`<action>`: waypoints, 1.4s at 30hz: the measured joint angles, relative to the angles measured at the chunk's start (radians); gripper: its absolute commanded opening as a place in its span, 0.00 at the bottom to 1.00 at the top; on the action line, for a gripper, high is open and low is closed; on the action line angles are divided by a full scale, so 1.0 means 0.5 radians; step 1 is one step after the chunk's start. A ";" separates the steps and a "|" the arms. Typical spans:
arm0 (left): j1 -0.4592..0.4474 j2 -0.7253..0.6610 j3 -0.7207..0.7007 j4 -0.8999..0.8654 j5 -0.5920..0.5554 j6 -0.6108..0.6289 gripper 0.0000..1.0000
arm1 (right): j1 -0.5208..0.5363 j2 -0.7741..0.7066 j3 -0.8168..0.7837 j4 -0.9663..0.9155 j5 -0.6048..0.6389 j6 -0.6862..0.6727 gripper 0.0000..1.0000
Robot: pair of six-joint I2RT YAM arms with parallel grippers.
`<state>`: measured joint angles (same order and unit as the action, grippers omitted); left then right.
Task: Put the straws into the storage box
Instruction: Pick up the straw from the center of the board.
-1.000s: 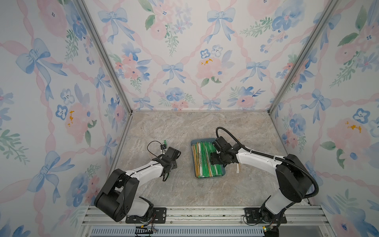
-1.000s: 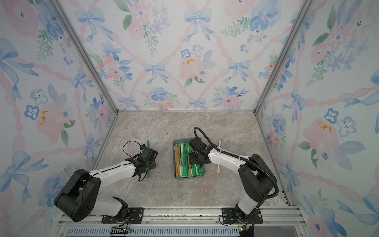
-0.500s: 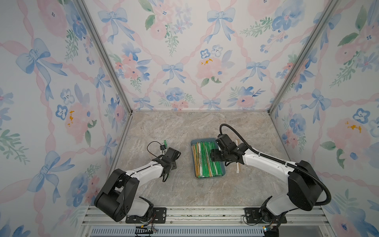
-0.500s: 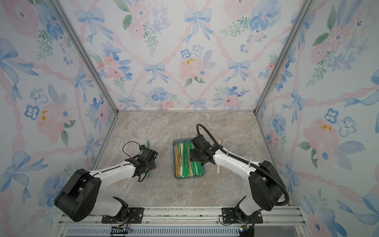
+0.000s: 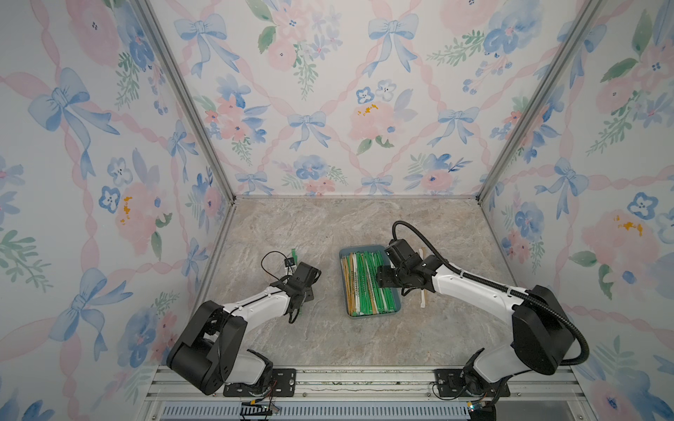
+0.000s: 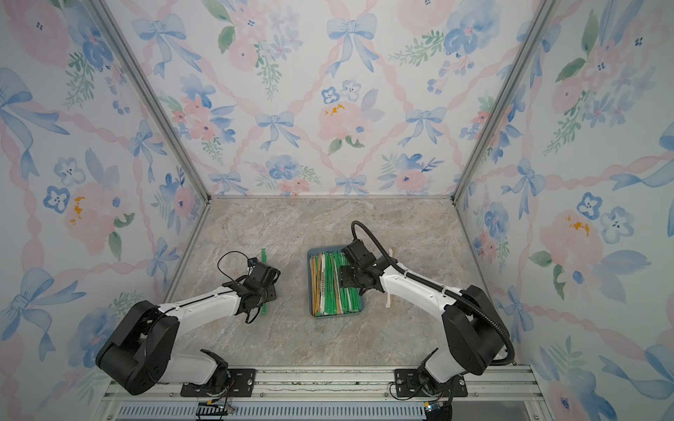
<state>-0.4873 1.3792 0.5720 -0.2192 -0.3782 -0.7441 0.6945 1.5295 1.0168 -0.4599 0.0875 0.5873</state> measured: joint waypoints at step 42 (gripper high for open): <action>-0.054 0.125 0.050 0.023 -0.003 0.001 0.14 | -0.072 -0.008 -0.045 -0.002 0.000 -0.007 0.73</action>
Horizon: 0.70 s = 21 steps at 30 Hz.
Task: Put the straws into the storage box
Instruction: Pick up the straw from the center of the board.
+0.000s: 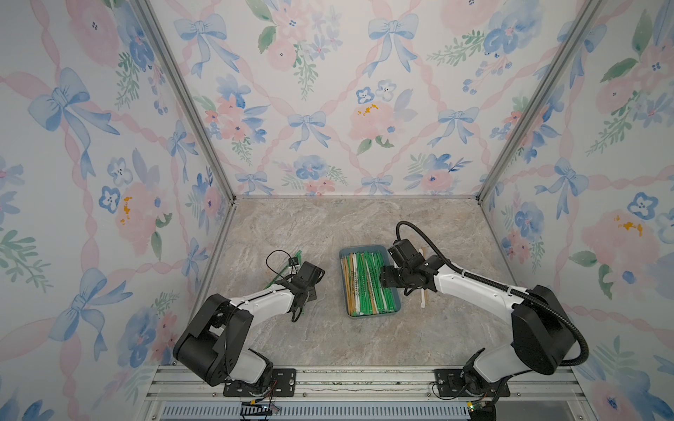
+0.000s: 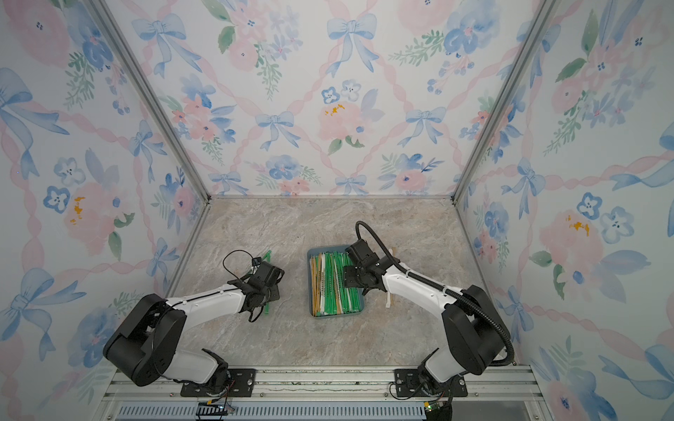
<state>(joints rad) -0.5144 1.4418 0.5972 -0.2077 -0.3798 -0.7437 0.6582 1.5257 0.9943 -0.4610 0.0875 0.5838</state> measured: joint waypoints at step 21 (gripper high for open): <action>-0.328 0.059 0.433 -0.046 0.165 -0.040 0.00 | -0.259 -0.224 -0.117 -0.081 0.017 -0.056 0.73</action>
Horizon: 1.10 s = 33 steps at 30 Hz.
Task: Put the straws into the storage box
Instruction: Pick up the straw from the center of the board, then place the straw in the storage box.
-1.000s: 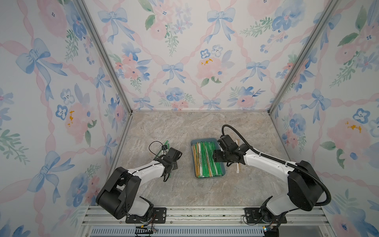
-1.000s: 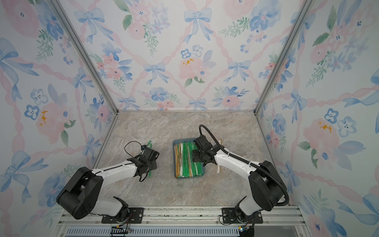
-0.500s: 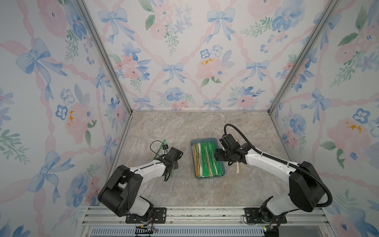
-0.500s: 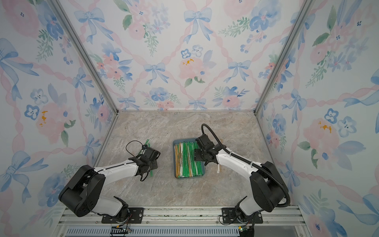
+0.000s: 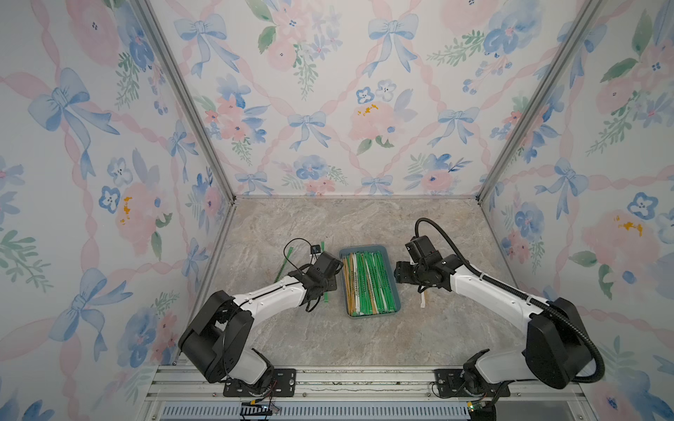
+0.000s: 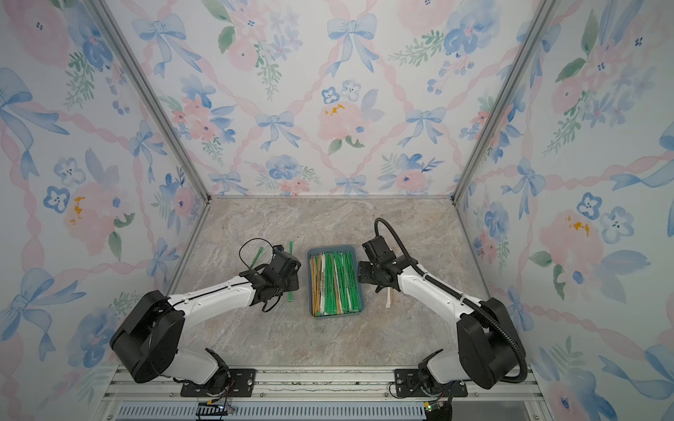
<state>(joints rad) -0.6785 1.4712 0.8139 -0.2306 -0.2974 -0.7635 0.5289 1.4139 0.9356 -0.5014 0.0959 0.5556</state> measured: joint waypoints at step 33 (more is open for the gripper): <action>-0.353 0.017 0.043 0.207 0.041 -0.265 0.94 | -0.244 0.043 -0.151 -0.059 0.066 -0.152 0.43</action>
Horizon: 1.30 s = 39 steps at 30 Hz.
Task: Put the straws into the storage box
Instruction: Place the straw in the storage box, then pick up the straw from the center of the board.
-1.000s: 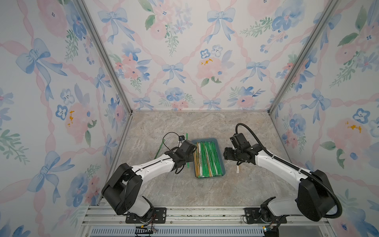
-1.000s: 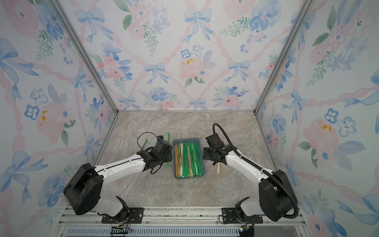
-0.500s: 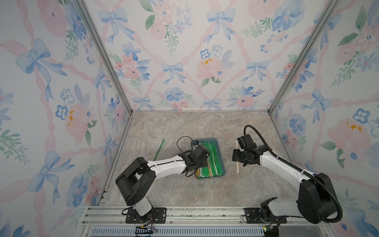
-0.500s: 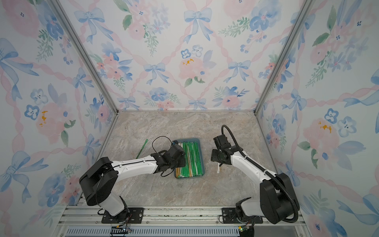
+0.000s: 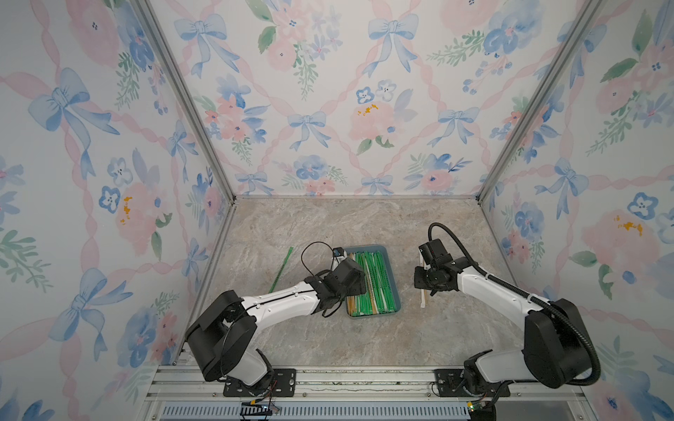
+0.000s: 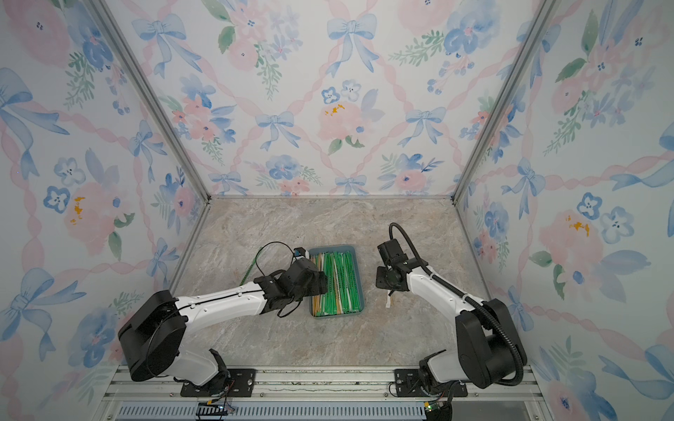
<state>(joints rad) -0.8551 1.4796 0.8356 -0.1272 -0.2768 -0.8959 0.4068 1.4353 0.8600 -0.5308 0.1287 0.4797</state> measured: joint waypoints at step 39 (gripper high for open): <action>0.137 -0.212 -0.163 0.000 -0.068 0.008 0.98 | 0.031 0.350 0.027 0.040 0.079 -0.041 0.28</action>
<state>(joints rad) -0.7864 1.3735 0.7544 -0.1272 -0.3107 -0.8917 0.4225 1.6104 0.8734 -0.5106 0.1680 0.4591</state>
